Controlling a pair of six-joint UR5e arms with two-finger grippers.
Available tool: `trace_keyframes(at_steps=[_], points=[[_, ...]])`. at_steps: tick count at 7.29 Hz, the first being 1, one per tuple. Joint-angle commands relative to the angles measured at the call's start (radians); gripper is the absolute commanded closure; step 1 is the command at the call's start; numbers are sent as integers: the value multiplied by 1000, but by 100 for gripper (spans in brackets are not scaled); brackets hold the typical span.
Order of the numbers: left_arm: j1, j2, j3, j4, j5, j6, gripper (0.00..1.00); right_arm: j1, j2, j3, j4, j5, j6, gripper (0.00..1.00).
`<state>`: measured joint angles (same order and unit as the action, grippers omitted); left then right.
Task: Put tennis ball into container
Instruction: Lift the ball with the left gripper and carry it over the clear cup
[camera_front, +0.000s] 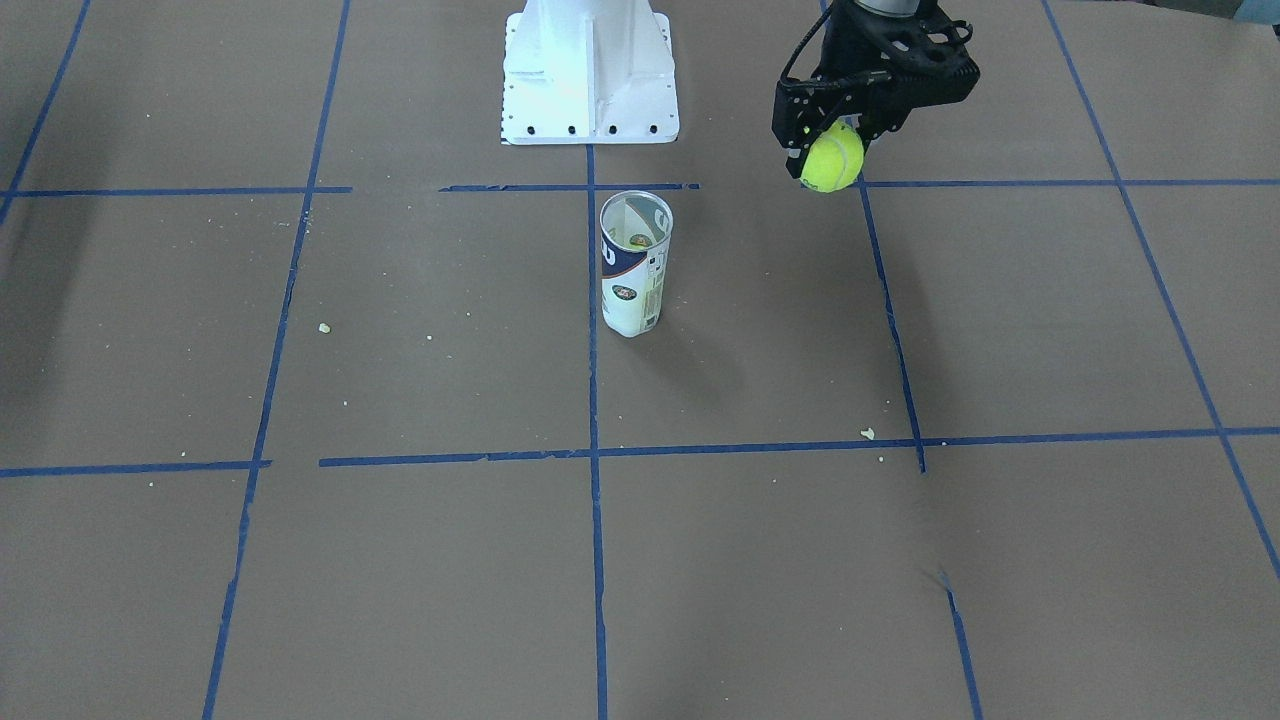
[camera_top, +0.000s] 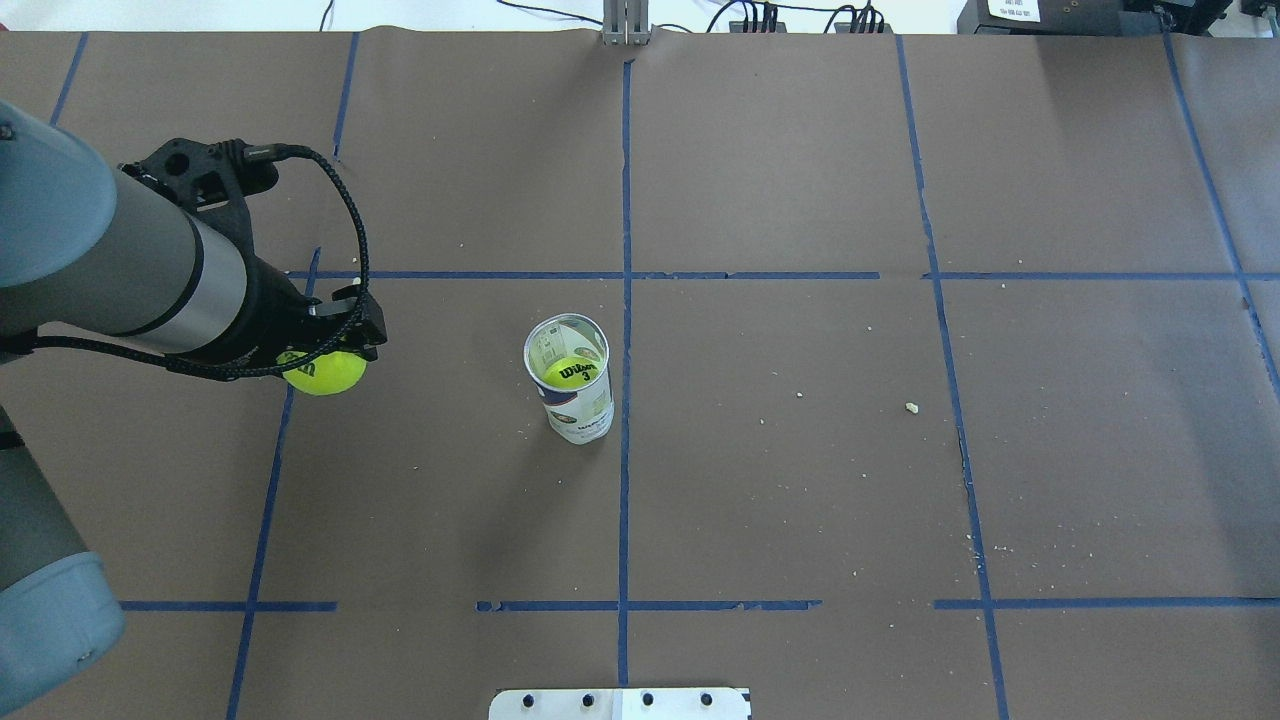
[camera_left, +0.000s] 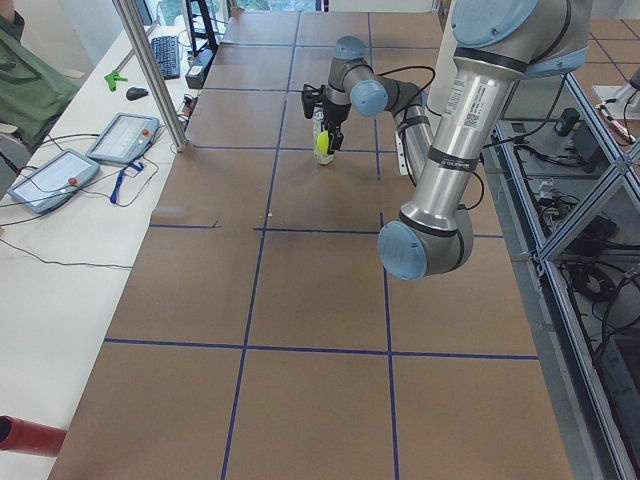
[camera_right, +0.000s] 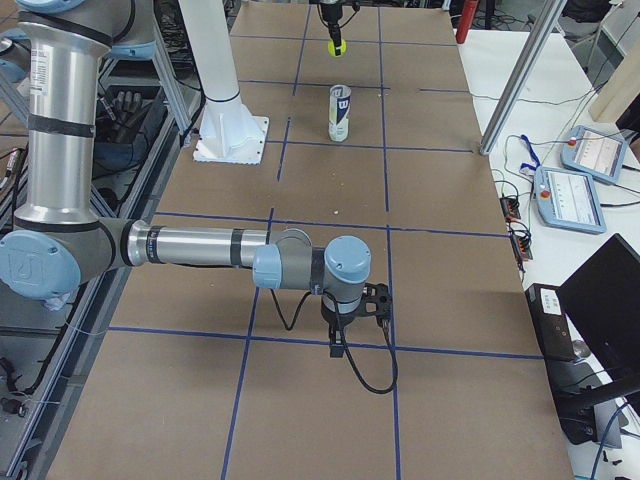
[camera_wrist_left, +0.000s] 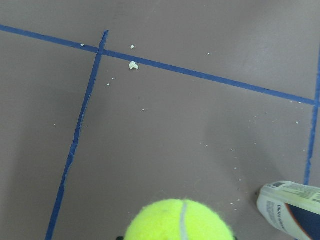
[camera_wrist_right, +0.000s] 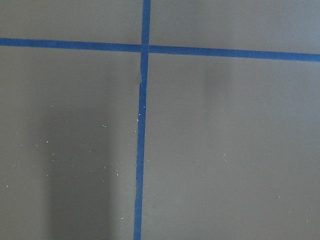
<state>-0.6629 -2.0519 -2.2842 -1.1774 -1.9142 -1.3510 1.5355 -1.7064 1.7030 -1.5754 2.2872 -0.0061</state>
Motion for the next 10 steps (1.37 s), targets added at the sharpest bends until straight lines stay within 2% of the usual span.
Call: trace_keyframes(at_steps=[1,3,5,7,10], points=[[5,-109,25,58,-32,-43,66,0,1,0,0,0,0,0],[9,-286,176,135,-34,-69,66,0,-1,0,0,0,0,0],[17,-388,322,137,-35,-80,66,0,-1,0,0,0,0,0],[40,-447,409,127,-37,-100,66,0,1,1,0,0,0,0],[65,-449,427,99,-35,-109,65,0,1,0,0,0,0,0]])
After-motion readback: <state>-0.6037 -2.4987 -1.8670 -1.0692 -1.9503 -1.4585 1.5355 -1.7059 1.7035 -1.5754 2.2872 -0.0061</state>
